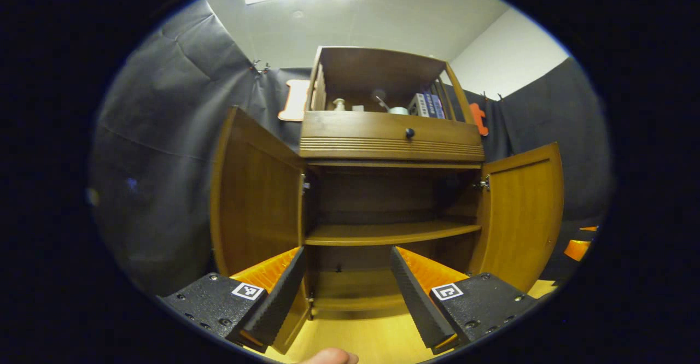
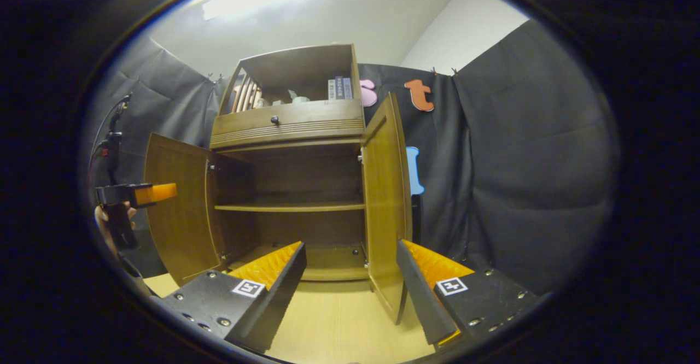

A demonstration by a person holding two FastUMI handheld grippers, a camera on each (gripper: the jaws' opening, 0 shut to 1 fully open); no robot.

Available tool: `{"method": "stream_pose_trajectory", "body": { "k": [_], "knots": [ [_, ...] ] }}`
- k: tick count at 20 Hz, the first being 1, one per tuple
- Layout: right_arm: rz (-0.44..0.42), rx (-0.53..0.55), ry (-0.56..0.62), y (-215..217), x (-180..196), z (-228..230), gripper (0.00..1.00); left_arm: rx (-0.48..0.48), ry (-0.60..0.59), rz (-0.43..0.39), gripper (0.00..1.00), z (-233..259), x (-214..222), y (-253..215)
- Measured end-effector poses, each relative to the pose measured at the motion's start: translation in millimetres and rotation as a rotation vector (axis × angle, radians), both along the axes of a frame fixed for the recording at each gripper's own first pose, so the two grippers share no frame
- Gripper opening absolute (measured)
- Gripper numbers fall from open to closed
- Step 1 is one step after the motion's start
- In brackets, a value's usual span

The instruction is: Open the right door of the double-door shoe cabinet with the right hand, and open the left door with the left hand.

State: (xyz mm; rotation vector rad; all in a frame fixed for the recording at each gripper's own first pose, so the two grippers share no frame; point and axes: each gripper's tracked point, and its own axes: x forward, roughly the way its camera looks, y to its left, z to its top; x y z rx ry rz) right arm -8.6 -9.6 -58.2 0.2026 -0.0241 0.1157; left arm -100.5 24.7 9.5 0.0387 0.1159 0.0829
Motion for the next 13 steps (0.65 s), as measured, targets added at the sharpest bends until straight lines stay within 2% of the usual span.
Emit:
{"method": "stream_pose_trajectory", "body": {
  "k": [3, 5, 9, 11, 13],
  "knots": [
    [-0.026, -0.018, 0.003, -3.0, 11.2, -7.7, 0.98, -0.011, 0.024, -0.051, 0.92, -17.9, 13.4, -31.0],
    [-0.044, -0.051, 0.029, -5.8, 20.5, -18.2, 0.98, -0.003, 0.036, -0.062, 0.97, -27.6, 22.4, -41.2],
    [-0.033, -0.041, 0.029, 0.9, 30.7, -19.0, 0.98, -0.007, 0.051, -0.099, 0.98, -45.2, 39.2, -68.0],
    [-0.048, -0.056, 0.008, 1.7, 38.3, -14.6, 0.98, -0.006, 0.047, -0.124, 0.96, -52.0, 48.8, -81.1],
    [-0.028, -0.087, 0.001, 12.1, 44.7, -13.9, 0.98, 0.001, 0.06, -0.14, 0.98, -64.7, 57.2, -94.7]
  ]
}}
